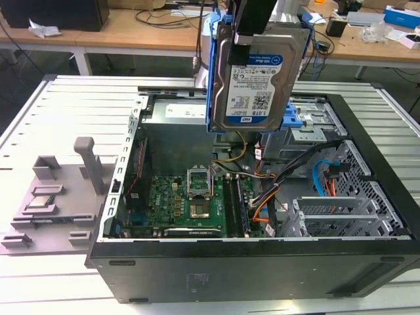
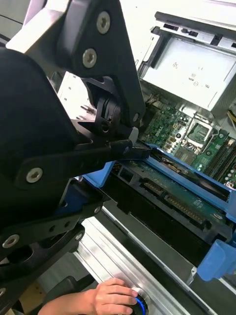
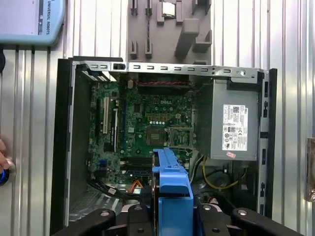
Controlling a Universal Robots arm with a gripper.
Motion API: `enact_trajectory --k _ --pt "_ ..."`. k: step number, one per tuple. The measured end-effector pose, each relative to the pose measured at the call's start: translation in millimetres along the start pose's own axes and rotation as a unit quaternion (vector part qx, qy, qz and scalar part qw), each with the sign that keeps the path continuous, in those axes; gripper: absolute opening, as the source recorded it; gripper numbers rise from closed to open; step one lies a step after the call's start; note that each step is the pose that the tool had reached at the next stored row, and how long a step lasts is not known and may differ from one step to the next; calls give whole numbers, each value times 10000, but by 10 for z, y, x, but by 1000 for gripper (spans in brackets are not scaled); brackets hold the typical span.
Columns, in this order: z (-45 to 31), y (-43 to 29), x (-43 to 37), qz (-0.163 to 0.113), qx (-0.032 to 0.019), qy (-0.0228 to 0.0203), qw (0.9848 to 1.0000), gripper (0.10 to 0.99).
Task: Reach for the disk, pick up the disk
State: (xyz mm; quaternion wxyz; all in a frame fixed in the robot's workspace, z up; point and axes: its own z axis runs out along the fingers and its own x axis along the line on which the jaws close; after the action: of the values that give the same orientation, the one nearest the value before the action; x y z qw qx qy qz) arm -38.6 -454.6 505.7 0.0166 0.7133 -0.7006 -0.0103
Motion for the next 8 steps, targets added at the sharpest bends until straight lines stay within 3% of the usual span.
enact_trajectory --k 2,3,8 --pt "0 1 39 0 0 0 10000 369" --pt "1 2 101 0 0 0 10000 369" --pt "2 5 259 0 0 0 10000 369"
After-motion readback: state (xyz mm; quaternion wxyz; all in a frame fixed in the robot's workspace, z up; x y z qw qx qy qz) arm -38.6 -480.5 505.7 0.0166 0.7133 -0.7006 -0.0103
